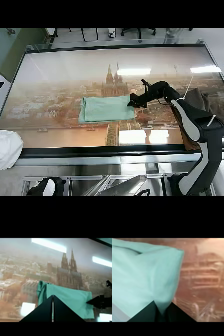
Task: Fold the shirts.
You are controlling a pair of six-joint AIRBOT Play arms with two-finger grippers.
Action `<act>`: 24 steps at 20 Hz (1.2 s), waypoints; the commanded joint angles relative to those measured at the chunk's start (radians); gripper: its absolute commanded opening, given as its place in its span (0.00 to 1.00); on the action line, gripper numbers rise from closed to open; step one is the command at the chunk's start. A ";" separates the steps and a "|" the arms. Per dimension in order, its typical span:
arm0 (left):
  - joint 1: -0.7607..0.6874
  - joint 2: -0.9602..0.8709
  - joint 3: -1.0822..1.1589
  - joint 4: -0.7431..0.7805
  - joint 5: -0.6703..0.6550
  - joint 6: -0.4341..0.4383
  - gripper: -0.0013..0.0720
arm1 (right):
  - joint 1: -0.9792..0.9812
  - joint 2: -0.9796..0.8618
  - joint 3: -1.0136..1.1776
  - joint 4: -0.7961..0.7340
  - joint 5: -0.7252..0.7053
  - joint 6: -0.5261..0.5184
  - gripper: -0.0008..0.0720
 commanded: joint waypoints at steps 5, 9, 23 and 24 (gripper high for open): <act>0.001 0.001 0.000 0.000 0.000 0.002 0.04 | -0.282 0.225 0.202 0.008 -0.029 0.107 0.03; 0.001 0.001 0.000 0.000 -0.008 0.002 0.04 | -0.572 0.356 0.212 -0.029 -0.189 0.186 0.03; 0.001 0.001 0.000 0.000 -0.007 0.021 0.04 | -0.895 0.759 -0.069 -0.560 -0.606 0.375 0.04; 0.001 0.001 0.000 0.000 -0.008 0.021 0.04 | -0.895 0.769 -0.108 -0.591 -0.612 0.375 0.04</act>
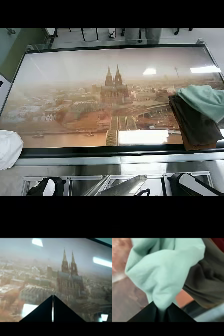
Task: Fold the shirts.
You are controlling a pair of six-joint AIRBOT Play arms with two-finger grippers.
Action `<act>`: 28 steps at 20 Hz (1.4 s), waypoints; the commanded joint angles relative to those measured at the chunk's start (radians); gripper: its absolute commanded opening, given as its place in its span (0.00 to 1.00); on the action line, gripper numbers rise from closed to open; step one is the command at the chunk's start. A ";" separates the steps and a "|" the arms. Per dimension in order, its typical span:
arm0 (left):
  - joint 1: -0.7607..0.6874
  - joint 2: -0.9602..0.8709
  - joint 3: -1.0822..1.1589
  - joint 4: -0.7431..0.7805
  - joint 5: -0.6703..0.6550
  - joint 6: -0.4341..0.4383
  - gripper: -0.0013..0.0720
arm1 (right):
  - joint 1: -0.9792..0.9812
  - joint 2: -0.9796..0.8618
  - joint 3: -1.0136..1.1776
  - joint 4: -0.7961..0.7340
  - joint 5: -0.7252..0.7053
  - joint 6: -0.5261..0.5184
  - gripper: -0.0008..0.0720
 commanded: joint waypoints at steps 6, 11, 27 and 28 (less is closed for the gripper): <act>0.001 0.000 0.000 0.000 0.003 0.004 0.04 | -0.008 0.037 -0.227 -0.147 -0.044 0.068 0.95; 0.001 0.000 0.000 -0.001 0.001 0.004 0.04 | -0.006 0.037 -0.129 -0.134 -0.021 0.093 0.77; -0.720 -0.002 -0.466 0.036 -0.302 -0.122 0.04 | 0.954 0.375 -0.511 0.029 0.581 -0.117 0.04; -0.754 -0.002 -0.492 0.037 -0.335 -0.128 0.04 | 0.990 0.380 -0.540 0.031 0.594 -0.117 0.04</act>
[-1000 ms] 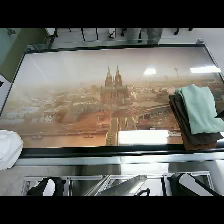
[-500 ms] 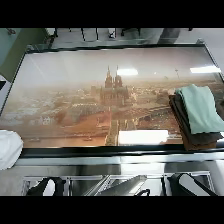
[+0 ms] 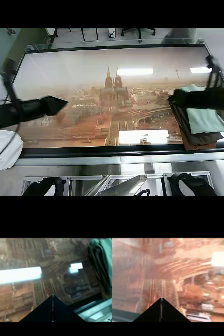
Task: Fold the shirts.
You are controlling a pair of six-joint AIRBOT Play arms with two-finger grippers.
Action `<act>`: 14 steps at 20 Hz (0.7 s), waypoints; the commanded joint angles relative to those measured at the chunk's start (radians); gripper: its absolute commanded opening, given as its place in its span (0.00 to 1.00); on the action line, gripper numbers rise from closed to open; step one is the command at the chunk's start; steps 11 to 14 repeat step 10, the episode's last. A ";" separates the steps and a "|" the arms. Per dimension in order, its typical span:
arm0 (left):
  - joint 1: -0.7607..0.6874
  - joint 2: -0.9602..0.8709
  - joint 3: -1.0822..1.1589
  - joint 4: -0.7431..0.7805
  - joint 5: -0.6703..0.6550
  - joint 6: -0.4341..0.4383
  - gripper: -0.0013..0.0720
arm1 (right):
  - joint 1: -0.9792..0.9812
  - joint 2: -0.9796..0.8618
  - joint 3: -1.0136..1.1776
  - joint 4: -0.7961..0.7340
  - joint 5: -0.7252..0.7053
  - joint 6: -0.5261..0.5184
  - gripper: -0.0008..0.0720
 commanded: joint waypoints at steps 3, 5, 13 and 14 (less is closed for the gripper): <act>-0.194 0.000 -0.134 0.035 -0.159 -0.043 0.04 | 0.240 0.053 -0.160 -0.021 0.056 0.005 0.04; -0.209 0.000 -0.134 0.035 -0.160 -0.043 0.04 | 0.245 0.047 -0.160 -0.018 0.029 0.005 0.04; -0.203 0.000 -0.134 0.035 -0.158 -0.043 0.04 | 0.245 0.042 -0.160 -0.019 0.029 0.005 0.04; -0.203 0.000 -0.134 0.035 -0.158 -0.043 0.04 | 0.245 0.042 -0.160 -0.019 0.029 0.005 0.04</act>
